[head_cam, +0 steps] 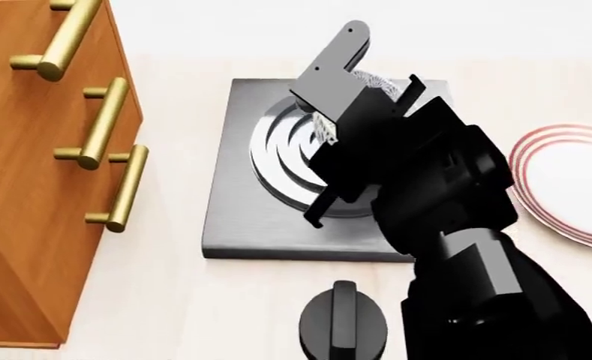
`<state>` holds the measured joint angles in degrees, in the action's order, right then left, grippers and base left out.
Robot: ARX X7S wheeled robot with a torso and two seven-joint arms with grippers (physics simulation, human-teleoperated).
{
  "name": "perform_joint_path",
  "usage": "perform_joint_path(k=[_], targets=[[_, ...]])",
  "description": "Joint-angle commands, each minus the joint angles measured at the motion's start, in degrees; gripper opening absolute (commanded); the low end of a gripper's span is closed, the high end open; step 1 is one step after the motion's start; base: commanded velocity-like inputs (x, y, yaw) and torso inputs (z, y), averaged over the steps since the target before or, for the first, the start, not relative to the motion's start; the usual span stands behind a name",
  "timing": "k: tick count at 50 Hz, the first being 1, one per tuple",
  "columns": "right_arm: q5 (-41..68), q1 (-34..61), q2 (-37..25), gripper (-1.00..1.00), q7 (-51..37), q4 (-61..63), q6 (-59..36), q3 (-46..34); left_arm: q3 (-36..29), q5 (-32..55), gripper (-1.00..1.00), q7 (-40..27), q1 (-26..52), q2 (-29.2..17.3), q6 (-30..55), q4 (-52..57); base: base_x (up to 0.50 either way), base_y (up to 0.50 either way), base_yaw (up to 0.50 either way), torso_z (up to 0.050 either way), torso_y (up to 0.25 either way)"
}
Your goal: Put the bowl on the stove.
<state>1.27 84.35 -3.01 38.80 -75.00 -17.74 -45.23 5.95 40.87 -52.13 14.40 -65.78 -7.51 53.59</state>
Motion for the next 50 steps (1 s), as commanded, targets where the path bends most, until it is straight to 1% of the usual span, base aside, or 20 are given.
perform_joint_path(k=[1, 16, 24, 40, 46, 47, 50], targets=[[-1.11, 0.19, 1.24, -1.0, 0.94, 0.01, 0.63, 1.83, 1.53, -0.46, 1.0, 1.3, -0.24, 1.11, 0.05, 0.02, 0.0, 0.0, 0.0, 0.002, -0.021], [-1.16, 0.11, 1.46, -1.0, 1.02, 0.01, 0.64, 1.98, 1.46, -0.91, 1.0, 1.56, -0.24, 1.26, 0.14, 0.08, 0.0, 0.0, 0.0, 0.0, 0.0], [-1.19, 0.04, 1.56, -1.0, 1.17, 0.01, 0.56, 1.84, 1.08, -1.23, 1.0, 1.64, 0.04, 1.45, 0.3, -0.04, 0.0, 0.0, 0.0, 0.003, -0.22], [-1.12, 0.04, 1.66, -1.0, 1.1, 0.01, 0.34, 1.81, 1.39, -0.83, 1.0, 1.59, -0.1, 1.91, 0.07, -0.21, 0.0, 0.0, 0.0, 0.0, -0.002], [-0.36, 0.18, 1.74, -1.0, 0.87, 0.01, 0.75, 3.76, 1.35, -0.99, 1.0, 1.56, -0.11, 1.96, 0.23, -0.16, 0.0, 0.0, 0.0, 0.0, 0.0], [-0.48, 0.25, 1.77, 1.0, 0.96, 0.01, 0.82, 3.99, 1.45, -0.98, 1.0, 1.57, -0.17, 1.97, 0.18, -0.15, 0.0, 0.0, 0.0, 0.0, 0.0], [-0.45, 0.37, 1.81, 1.0, 1.1, 0.01, 0.6, 5.06, 1.44, -1.0, 1.0, 1.65, -0.19, 2.02, 0.15, -0.17, 0.0, 0.0, 0.0, 0.0, 0.0]])
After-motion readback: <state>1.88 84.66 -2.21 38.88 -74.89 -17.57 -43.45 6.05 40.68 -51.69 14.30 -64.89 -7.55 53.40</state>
